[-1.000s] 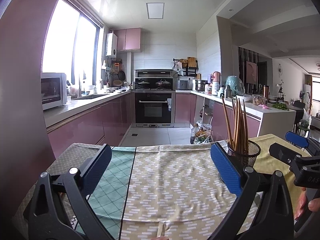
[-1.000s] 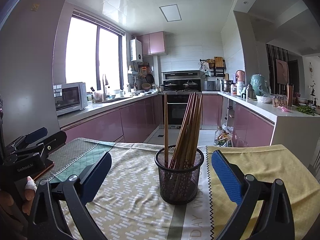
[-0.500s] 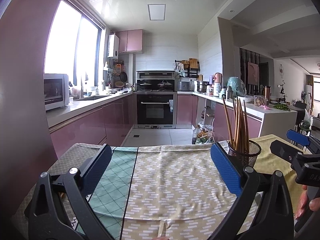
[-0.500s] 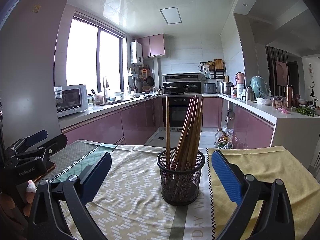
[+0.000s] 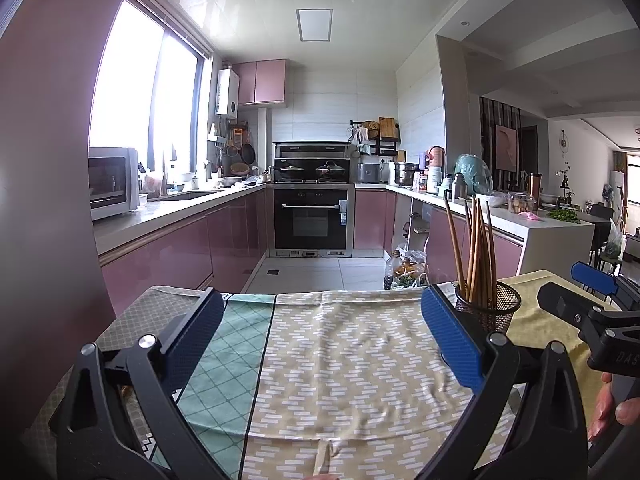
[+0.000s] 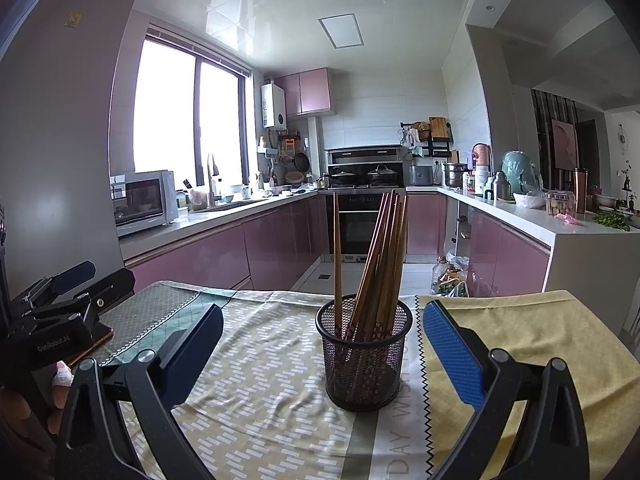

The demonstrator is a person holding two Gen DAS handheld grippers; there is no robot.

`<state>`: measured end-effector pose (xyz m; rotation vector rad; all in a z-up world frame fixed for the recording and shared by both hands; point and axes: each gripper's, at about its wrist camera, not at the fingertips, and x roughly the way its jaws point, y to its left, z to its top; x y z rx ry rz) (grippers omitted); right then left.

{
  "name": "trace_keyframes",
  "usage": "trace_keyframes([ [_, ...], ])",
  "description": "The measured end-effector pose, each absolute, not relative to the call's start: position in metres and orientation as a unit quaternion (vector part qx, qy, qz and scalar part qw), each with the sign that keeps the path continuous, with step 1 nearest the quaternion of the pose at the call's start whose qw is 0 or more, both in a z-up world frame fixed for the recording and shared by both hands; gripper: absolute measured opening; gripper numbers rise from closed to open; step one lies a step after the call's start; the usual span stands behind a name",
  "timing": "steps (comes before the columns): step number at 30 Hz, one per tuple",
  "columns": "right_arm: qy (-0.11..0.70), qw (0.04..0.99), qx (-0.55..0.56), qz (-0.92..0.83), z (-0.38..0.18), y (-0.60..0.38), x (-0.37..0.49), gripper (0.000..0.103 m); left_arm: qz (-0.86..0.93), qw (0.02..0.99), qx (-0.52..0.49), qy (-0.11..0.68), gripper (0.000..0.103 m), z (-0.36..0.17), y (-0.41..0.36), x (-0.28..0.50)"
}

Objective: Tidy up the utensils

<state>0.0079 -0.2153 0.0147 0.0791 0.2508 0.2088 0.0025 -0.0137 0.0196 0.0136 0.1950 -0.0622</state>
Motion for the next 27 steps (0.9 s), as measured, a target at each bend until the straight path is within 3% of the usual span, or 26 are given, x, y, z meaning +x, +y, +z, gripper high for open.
trace_keyframes([
  [27,0.127,0.985,0.042,0.105,0.0143,-0.2168,0.0089,0.097,-0.029,0.995,0.004,0.099,0.097,0.0196,-0.0173,0.0031],
])
